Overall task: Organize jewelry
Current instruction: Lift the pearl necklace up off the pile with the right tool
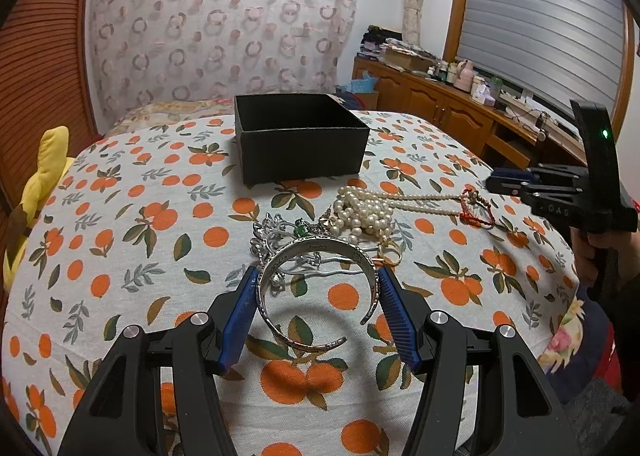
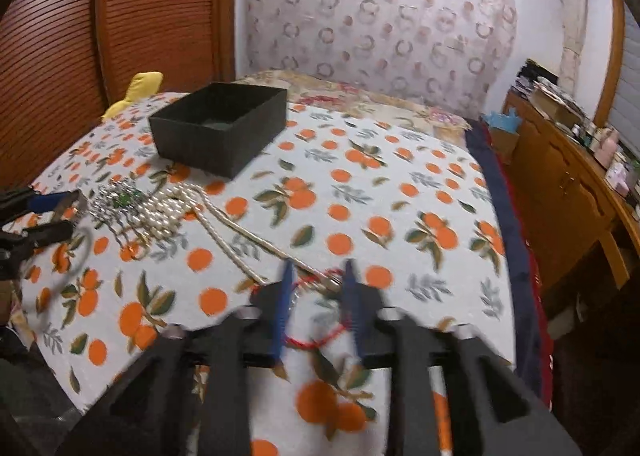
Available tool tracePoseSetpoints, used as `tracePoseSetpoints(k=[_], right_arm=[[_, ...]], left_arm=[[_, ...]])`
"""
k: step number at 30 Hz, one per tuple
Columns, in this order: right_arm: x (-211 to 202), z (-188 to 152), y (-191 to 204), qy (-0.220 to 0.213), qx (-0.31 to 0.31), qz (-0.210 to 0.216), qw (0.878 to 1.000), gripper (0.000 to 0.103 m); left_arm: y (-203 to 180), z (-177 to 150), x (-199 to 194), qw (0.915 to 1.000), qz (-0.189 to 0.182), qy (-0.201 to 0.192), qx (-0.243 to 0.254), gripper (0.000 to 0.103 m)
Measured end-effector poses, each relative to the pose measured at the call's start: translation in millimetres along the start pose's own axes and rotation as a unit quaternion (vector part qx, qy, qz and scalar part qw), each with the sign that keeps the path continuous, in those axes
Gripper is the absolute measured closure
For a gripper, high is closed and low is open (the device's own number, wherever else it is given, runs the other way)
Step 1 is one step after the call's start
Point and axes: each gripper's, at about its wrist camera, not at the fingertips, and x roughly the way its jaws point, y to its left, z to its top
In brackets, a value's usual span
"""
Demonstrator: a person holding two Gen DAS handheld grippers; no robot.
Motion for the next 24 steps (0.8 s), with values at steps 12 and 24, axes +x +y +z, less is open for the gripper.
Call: tracePoseSetpoints(k=[12,24], right_arm=[[63,28,21,0.068,-0.038,0.064,0.995,0.069],[63,33,12,0.061,-0.039,0.077,0.994,0.098]], left_arm=[[0,-1,0,1.0000,-0.001,0.000,0.001,0.046],[-1,-1,0,1.0000,-0.002,0.000,0.001,0.046]])
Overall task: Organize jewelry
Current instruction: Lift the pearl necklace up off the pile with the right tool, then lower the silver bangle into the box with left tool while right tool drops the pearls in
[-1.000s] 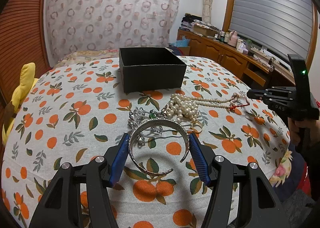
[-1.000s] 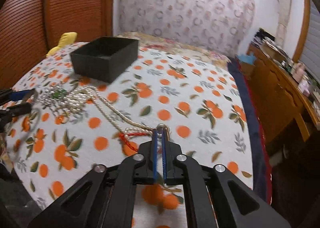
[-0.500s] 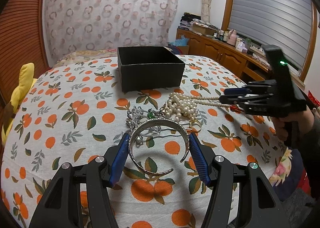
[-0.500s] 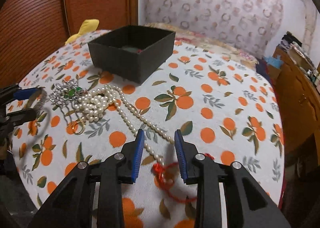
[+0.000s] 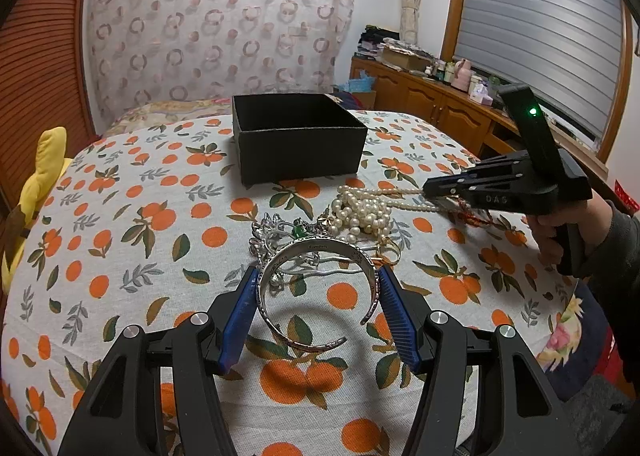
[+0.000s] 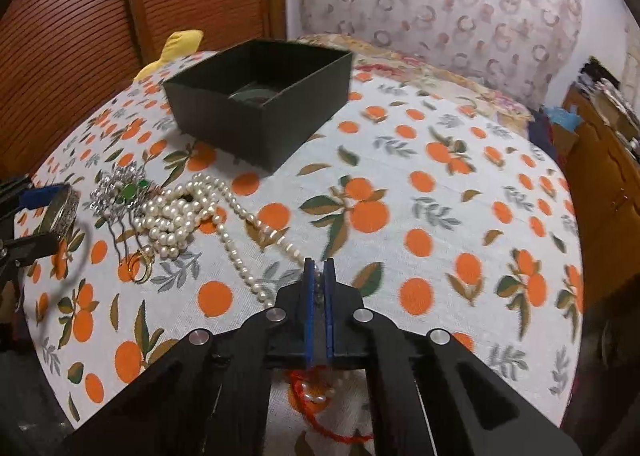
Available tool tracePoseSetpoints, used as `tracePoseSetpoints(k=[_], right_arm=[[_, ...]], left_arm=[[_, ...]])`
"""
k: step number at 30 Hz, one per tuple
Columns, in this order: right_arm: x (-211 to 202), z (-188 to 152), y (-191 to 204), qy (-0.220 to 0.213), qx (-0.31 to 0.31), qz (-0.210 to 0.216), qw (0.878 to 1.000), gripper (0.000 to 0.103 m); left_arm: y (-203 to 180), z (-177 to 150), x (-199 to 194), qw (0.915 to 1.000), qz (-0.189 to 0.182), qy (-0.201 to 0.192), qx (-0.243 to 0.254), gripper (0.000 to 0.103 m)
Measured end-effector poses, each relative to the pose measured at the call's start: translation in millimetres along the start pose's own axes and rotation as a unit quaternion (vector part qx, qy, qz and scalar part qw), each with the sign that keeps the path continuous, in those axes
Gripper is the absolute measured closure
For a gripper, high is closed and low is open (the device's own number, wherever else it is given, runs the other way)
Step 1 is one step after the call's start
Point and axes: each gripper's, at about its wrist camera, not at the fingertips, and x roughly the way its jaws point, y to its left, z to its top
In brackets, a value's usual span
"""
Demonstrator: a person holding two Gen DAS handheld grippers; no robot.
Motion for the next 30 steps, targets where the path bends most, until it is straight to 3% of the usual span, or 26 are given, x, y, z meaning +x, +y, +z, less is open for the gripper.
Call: tracePoseSetpoints(k=[7,14,30], right_arm=[[-87,26,1,-0.103,-0.005,-0.012,0.995,0.098],[-141,51,14,-0.168,-0.026,-0.022,0.985,0.098],[-181,115,31,-0.231,-0.051,-0.047,0.970,0.098]], left_arm=[[0,2,-3,1.0000,-0.001,-0.005,-0.002,0.046],[3,8,-7,0.9999,-0.004,-0.010,-0.002,0.046],[10,79,-13,0.9979,0.006,-0.059,0.027,0.046]])
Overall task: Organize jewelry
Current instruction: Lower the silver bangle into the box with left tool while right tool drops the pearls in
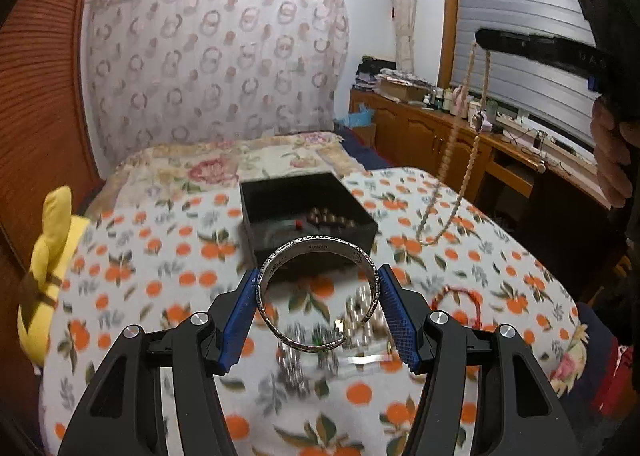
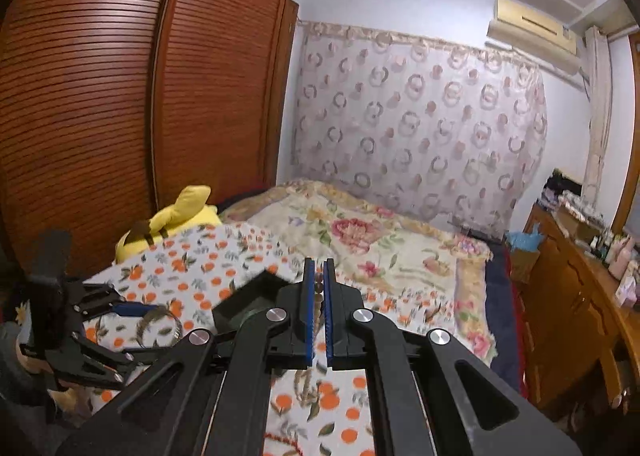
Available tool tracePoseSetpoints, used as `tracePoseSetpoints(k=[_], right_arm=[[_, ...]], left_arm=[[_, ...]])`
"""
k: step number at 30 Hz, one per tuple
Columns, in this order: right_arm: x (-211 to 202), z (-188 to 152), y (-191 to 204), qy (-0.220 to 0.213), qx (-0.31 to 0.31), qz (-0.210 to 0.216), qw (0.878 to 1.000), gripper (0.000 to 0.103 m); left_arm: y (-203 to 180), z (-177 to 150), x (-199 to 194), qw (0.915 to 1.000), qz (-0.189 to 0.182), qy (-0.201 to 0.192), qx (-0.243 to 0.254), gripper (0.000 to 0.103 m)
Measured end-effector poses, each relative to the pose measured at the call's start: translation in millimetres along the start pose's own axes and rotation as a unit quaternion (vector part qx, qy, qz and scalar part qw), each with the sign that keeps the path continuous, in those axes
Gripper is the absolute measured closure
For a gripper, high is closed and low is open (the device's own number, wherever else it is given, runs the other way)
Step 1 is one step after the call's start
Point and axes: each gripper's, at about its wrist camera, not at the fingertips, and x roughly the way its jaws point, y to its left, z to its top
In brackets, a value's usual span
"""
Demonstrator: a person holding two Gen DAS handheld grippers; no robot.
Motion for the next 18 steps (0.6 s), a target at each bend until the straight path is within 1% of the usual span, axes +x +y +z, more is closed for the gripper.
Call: tracePoseSetpoints(k=[4,9,13,18], right_arm=[[9,24,0,-0.013,-0.004,-0.004,1.000,0.098],[31,48,-4,-0.019,0.003,0.003,1.000,0.098],[56,59,1,-0.016,-0.003,0.007,1.000,0.098],[95,57,4,0.008,-0.010,0.004,1.000,0.098]], left_arm=[[2,18,14,0.9999,0.005,-0.003,0.008,0.046],[12,36,41,0.9999,0.012,0.005,0.006,0.046],[21,40,63,0.9997,0.013,0.018,-0.004,0.046],[27,43,84,0.9994,0.013,0.032,-0.007,0.046]])
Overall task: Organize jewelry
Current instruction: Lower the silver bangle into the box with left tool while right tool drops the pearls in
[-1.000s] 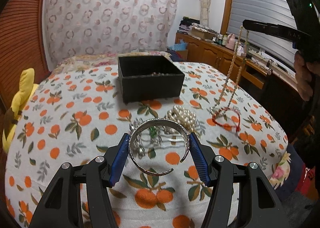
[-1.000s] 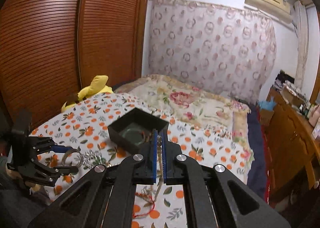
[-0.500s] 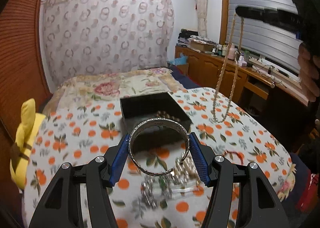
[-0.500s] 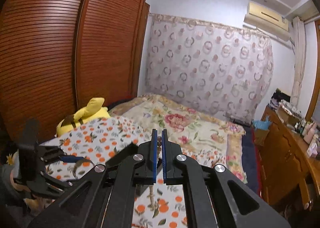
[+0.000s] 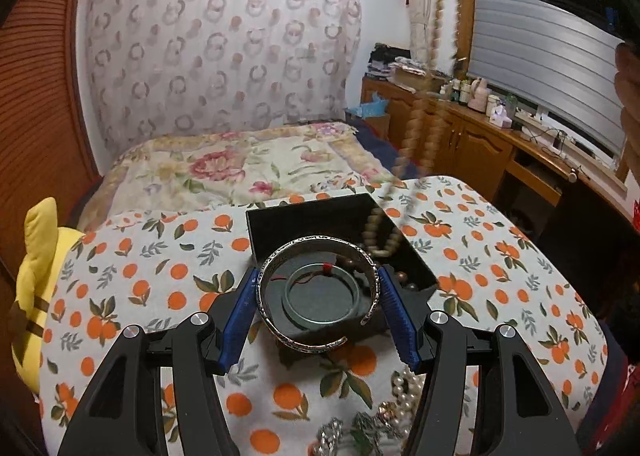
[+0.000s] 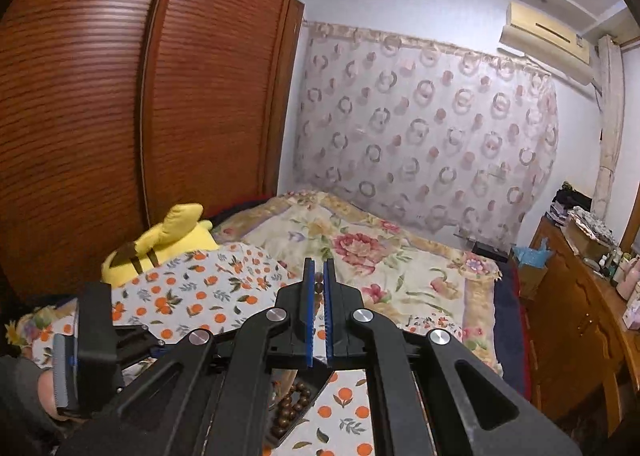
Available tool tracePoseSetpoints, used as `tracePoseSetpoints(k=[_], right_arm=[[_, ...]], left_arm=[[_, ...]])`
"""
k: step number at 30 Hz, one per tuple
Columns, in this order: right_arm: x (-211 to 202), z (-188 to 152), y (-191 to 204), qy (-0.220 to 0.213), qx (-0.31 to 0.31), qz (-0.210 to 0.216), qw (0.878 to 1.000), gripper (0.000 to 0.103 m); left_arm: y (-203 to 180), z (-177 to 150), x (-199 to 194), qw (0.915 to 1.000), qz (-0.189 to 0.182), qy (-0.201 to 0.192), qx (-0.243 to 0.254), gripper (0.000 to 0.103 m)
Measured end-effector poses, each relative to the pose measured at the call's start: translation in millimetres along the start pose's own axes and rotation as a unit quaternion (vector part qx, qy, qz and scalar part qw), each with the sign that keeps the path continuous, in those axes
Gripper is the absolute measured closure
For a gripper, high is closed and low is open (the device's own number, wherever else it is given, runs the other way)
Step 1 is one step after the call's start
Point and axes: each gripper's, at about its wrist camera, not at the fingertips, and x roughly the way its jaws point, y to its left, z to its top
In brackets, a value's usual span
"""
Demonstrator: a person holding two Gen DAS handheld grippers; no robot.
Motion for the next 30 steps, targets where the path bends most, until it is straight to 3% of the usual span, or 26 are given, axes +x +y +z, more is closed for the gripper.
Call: tracePoseSetpoints(k=[14,16,21,30], right_arm=[[81,-73,-14,0.090,0.063,0.045,0.993,0.096],[82,-77,-16,0.092,0.067,0.047,0.992,0.095],[74,-91,-20,0.089,0.074,0.046,0.992,0.081],[46,-116,-22,0.082,0.083,0.053,0.992,0.080]], left_arm=[[9,18,38,0.9998,0.006,0.020,0.006,0.046],[9,22,44,0.9997,0.009,0.022,0.008,0.046],[9,28,59,0.9993,0.017,0.032,0.012,0.046],[6,30,61,0.9991,0.025,0.030,0.016,0.044]])
